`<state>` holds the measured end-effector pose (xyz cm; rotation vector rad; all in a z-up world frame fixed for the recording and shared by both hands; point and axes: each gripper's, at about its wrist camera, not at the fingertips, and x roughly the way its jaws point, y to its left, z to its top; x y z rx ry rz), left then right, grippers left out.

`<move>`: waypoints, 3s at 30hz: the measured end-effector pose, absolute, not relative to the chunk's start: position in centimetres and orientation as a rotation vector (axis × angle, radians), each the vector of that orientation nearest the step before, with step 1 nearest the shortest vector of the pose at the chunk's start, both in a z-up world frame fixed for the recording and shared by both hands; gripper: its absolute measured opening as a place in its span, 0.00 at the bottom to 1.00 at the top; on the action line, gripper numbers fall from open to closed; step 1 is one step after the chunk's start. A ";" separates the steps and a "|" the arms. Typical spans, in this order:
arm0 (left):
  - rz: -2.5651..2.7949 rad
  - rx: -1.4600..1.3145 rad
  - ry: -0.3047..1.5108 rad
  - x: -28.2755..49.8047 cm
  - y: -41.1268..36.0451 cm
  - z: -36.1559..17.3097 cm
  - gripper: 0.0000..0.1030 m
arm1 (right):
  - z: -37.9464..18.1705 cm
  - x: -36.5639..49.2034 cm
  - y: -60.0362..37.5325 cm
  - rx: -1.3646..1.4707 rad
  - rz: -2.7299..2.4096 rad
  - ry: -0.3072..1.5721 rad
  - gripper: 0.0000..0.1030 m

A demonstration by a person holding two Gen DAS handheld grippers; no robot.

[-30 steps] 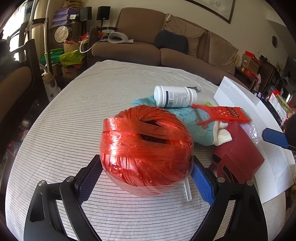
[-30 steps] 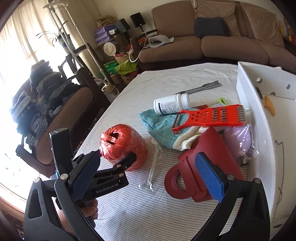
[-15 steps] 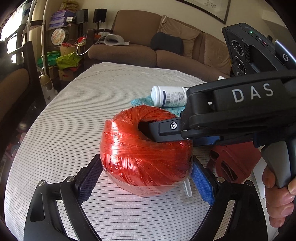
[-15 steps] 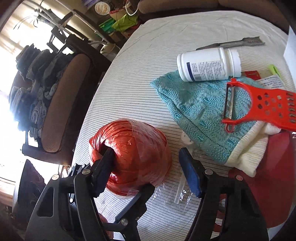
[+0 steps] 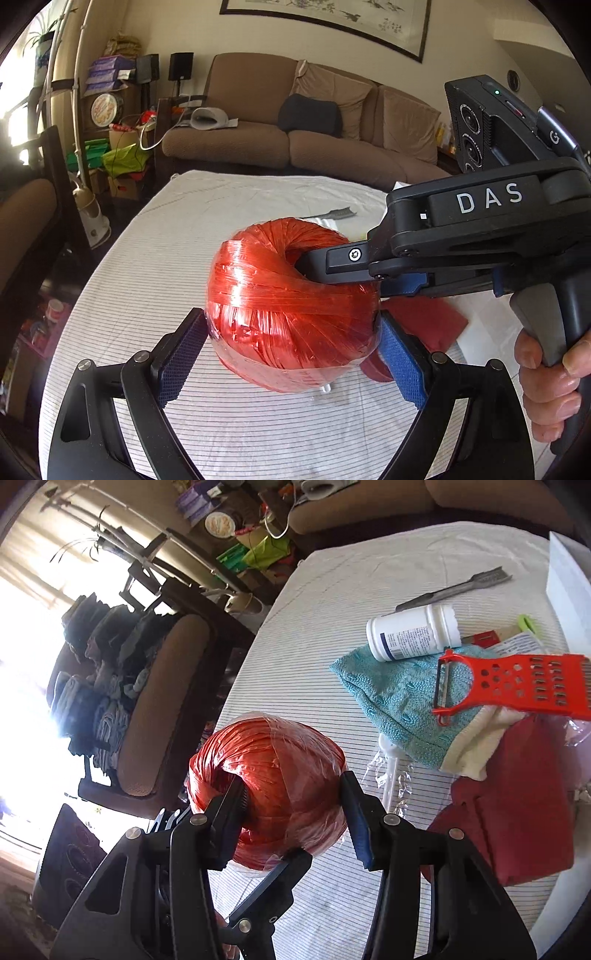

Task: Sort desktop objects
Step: 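Close the right gripper around the red twine ball and lift it, then carry the red twine ball with the right gripper into the white box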

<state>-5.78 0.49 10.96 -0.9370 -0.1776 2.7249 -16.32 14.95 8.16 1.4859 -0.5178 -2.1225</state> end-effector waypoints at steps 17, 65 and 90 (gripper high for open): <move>2.496 -1.086 -0.583 -0.2 1.6 12.3 0.90 | 12.3 -6.2 21.2 1.380 -2.255 -0.460 0.40; 2.179 -1.341 -0.151 -7.6 33.8 12.2 0.67 | 8.1 -9.1 52.6 1.863 -2.679 0.227 0.23; 2.122 -1.525 0.034 -9.1 38.1 9.6 0.67 | 15.2 -3.6 56.2 1.653 -2.619 -0.277 0.30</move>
